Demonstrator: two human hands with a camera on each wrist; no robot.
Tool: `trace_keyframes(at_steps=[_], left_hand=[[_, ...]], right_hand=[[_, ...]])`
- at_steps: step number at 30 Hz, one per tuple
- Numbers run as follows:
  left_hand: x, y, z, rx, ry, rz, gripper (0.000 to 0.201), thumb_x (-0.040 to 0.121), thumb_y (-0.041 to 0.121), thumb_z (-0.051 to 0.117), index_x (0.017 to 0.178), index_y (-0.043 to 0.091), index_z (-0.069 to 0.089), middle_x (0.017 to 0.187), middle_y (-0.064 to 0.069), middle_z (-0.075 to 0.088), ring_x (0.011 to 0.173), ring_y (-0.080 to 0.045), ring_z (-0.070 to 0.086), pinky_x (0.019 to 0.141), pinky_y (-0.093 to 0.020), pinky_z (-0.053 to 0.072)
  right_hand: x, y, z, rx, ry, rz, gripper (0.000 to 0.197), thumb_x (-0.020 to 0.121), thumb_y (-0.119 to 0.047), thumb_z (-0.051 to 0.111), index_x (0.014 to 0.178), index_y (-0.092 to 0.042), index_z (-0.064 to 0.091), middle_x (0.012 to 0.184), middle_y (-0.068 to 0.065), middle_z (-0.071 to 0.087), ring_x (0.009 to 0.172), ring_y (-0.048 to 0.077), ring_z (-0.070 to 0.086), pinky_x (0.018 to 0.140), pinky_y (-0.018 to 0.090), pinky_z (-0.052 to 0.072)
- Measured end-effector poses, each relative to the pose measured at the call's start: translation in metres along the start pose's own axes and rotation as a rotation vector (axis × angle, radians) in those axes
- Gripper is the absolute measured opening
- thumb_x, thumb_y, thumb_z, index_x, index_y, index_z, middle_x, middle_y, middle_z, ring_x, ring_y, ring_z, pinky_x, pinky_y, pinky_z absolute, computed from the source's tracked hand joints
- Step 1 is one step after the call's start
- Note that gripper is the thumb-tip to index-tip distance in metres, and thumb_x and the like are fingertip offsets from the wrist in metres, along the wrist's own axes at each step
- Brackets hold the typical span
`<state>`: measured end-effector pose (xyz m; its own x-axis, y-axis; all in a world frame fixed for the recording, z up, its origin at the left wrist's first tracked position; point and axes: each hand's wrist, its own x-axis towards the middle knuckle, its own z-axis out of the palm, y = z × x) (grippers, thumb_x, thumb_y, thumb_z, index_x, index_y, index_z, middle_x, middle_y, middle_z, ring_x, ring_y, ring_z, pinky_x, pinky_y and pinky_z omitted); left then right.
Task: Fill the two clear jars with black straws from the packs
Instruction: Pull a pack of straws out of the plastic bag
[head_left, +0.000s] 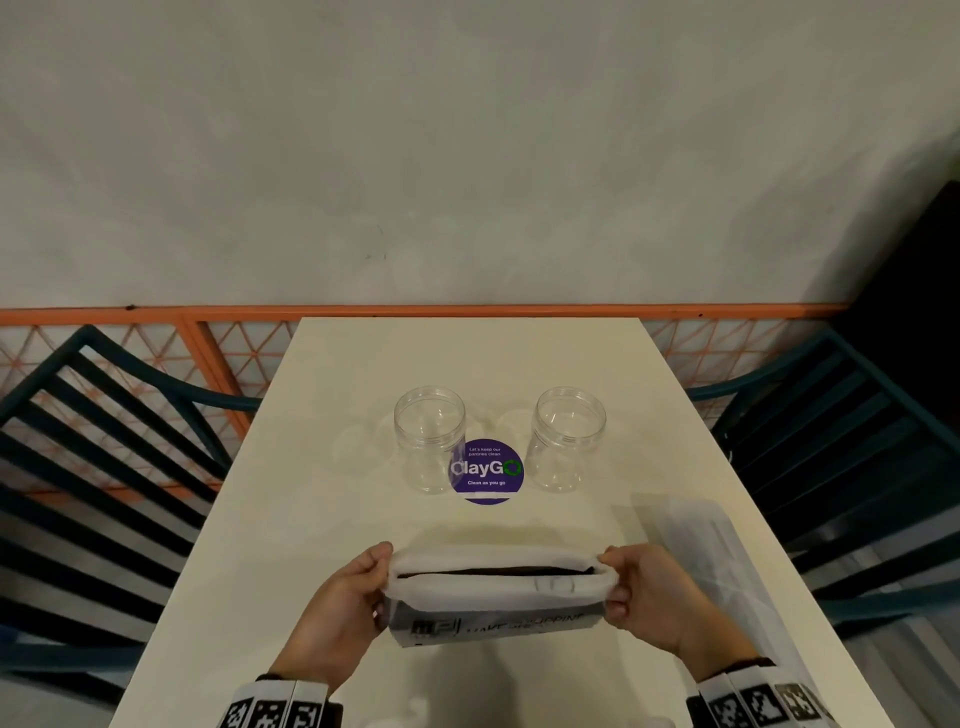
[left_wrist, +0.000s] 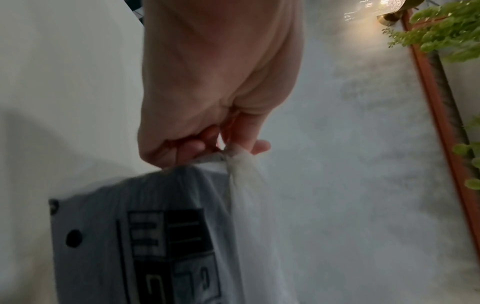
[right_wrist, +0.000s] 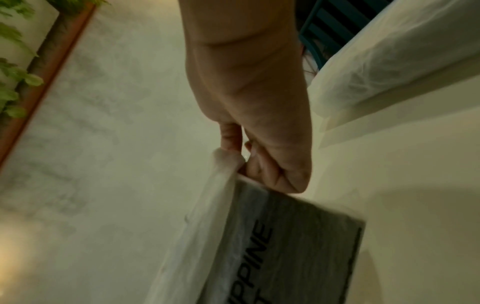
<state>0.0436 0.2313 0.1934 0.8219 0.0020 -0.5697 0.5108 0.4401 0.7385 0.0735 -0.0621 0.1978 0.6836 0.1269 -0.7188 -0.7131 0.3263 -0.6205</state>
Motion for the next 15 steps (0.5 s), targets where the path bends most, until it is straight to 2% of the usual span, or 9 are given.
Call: trace_keyframes(at_steps=[2, 4, 5, 7, 8, 11, 13, 15], left_hand=[[-0.004, 0.001, 0.005, 0.099, -0.067, 0.013, 0.005, 0.089, 0.018, 0.049, 0.086, 0.015, 0.052, 0.080, -0.001, 0.054, 0.073, -0.016, 0.045, 0.061, -0.029, 0.031], [-0.006, 0.001, 0.010, 0.306, -0.106, 0.043, 0.026, 0.074, 0.020, 0.063, 0.093, 0.016, 0.045, 0.088, -0.006, 0.050, 0.077, -0.019, 0.046, 0.061, -0.028, 0.035], [-0.006, -0.001, 0.013, 0.439, -0.108, 0.075, 0.035, 0.071, 0.019, 0.064, 0.098, 0.018, 0.041, 0.091, -0.008, 0.048, 0.077, -0.020, 0.047, 0.061, -0.027, 0.038], [-0.004, -0.004, 0.019, 0.658, -0.052, 0.156, 0.039, 0.077, 0.013, 0.064, 0.101, 0.020, 0.034, 0.093, -0.011, 0.044, 0.074, -0.021, 0.047, 0.059, -0.028, 0.042], [-0.003, -0.005, 0.020, 0.710, -0.033, 0.183, 0.038, 0.080, 0.008, 0.061, 0.101, 0.022, 0.032, 0.092, -0.011, 0.044, 0.073, -0.021, 0.048, 0.060, -0.030, 0.044], [-0.003, -0.009, 0.027, 0.690, -0.013, 0.232, 0.034, 0.084, 0.002, 0.052, 0.097, 0.024, 0.031, 0.089, -0.009, 0.044, 0.071, -0.021, 0.045, 0.062, -0.032, 0.043], [-0.001, -0.009, 0.028, 0.549, 0.054, 0.246, 0.032, 0.083, -0.004, 0.044, 0.090, 0.025, 0.032, 0.087, -0.007, 0.043, 0.071, -0.021, 0.041, 0.061, -0.031, 0.036], [0.003, -0.007, 0.027, 0.440, 0.105, 0.269, 0.031, 0.080, -0.006, 0.041, 0.081, 0.024, 0.031, 0.082, -0.006, 0.039, 0.071, -0.021, 0.036, 0.058, -0.032, 0.030]], right_hand=[[-0.004, -0.003, 0.004, -0.154, 0.012, -0.093, 0.024, 0.085, -0.007, 0.043, 0.064, -0.015, 0.039, 0.053, -0.001, 0.036, 0.043, 0.010, 0.031, 0.044, 0.022, 0.028], [-0.009, -0.005, 0.013, -0.426, 0.032, -0.190, 0.016, 0.088, -0.011, 0.048, 0.079, -0.017, 0.037, 0.068, 0.001, 0.038, 0.058, 0.012, 0.036, 0.051, 0.023, 0.030], [-0.011, -0.004, 0.018, -0.596, 0.047, -0.219, 0.017, 0.089, -0.012, 0.048, 0.085, -0.019, 0.033, 0.074, 0.002, 0.037, 0.064, 0.013, 0.036, 0.053, 0.022, 0.030], [-0.010, 0.001, 0.024, -0.851, 0.099, -0.280, 0.015, 0.091, -0.013, 0.043, 0.091, -0.018, 0.029, 0.077, 0.002, 0.034, 0.068, 0.014, 0.033, 0.054, 0.023, 0.029], [-0.009, 0.003, 0.026, -0.896, 0.132, -0.315, 0.013, 0.092, -0.012, 0.041, 0.090, -0.017, 0.029, 0.076, 0.002, 0.032, 0.066, 0.014, 0.032, 0.054, 0.024, 0.028], [-0.005, 0.009, 0.026, -0.940, 0.196, -0.401, 0.012, 0.092, -0.007, 0.036, 0.085, -0.015, 0.031, 0.068, 0.001, 0.033, 0.060, 0.014, 0.030, 0.053, 0.024, 0.026], [-0.003, 0.013, 0.027, -0.992, 0.203, -0.467, 0.018, 0.093, -0.005, 0.033, 0.082, -0.018, 0.041, 0.070, -0.002, 0.043, 0.066, 0.015, 0.039, 0.056, 0.023, 0.031], [-0.003, 0.014, 0.027, -1.080, 0.168, -0.509, 0.033, 0.093, -0.004, 0.032, 0.080, -0.022, 0.056, 0.082, -0.008, 0.053, 0.080, 0.013, 0.048, 0.064, 0.010, 0.036]])
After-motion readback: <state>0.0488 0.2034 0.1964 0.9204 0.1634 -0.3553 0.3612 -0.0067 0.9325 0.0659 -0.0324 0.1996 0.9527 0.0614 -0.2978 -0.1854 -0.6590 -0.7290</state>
